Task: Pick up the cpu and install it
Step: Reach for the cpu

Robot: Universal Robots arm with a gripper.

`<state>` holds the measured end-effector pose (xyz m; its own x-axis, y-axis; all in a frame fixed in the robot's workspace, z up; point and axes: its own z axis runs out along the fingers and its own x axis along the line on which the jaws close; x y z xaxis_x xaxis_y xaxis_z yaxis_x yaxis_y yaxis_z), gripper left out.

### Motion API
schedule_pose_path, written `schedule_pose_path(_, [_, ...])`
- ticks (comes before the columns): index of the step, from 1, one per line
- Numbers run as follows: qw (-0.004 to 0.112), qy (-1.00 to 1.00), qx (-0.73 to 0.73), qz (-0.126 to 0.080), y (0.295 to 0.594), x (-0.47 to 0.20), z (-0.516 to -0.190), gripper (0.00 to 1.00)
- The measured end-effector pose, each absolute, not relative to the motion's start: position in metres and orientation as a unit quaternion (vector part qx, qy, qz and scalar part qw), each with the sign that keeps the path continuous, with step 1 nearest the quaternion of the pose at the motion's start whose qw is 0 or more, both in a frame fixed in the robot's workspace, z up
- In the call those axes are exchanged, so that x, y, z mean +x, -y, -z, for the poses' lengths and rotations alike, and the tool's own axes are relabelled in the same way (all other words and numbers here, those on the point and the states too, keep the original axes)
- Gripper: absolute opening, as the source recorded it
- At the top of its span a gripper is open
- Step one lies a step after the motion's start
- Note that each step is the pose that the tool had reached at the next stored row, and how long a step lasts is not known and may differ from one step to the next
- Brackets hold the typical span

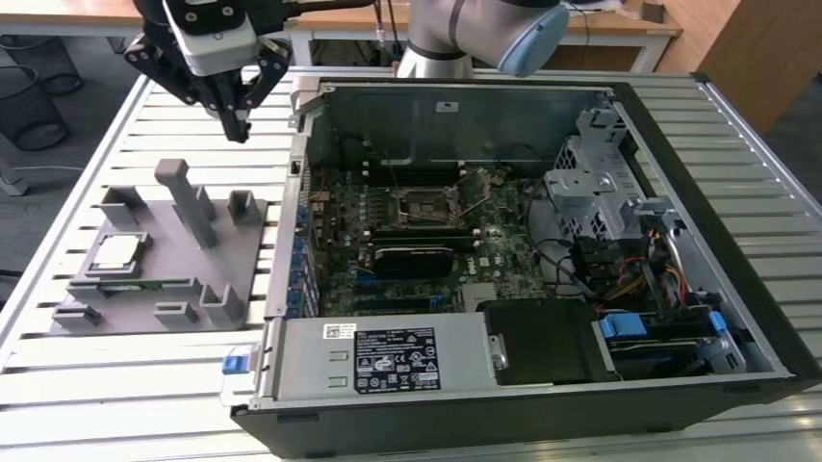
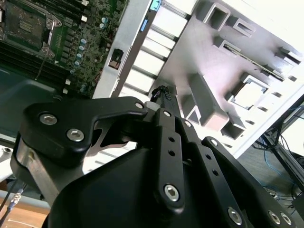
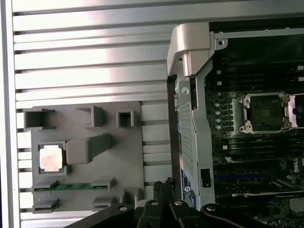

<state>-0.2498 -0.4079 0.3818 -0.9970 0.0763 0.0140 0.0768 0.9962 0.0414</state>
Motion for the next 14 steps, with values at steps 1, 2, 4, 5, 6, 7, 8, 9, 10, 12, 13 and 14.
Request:
schedule_pose_path(1, [0.006,0.999,-0.038,0.021,0.409,-0.25,-0.382,0.11])
schedule_pose_path(2, [0.006,0.999,-0.038,0.021,0.41,-0.251,-0.382,0.11])
schedule_pose_path(4, [0.006,0.999,-0.038,0.021,0.411,-0.253,-0.382,0.11])
schedule_pose_path(5, [0.006,0.999,-0.038,0.021,0.411,-0.255,-0.382,0.11])
schedule_pose_path(6, [0.006,0.999,-0.038,0.021,0.411,-0.257,-0.382,0.11])
schedule_pose_path(7, [0.006,0.999,-0.038,0.021,0.411,-0.259,-0.382,0.11])
schedule_pose_path(8, [0.006,0.999,-0.038,0.021,0.411,-0.262,-0.382,0.11])
schedule_pose_path(9, [0.006,0.999,-0.038,0.021,0.411,-0.264,-0.382,0.11])
schedule_pose_path(10, [0.006,0.999,-0.038,0.021,0.412,-0.266,-0.382,0.11])
schedule_pose_path(12, [0.006,0.999,-0.038,0.021,0.412,-0.271,-0.382,0.11])
schedule_pose_path(13, [0.006,0.999,-0.038,0.021,0.412,-0.273,-0.382,0.11])
schedule_pose_path(14, [0.006,0.999,-0.038,0.021,0.412,-0.275,-0.382,0.11])
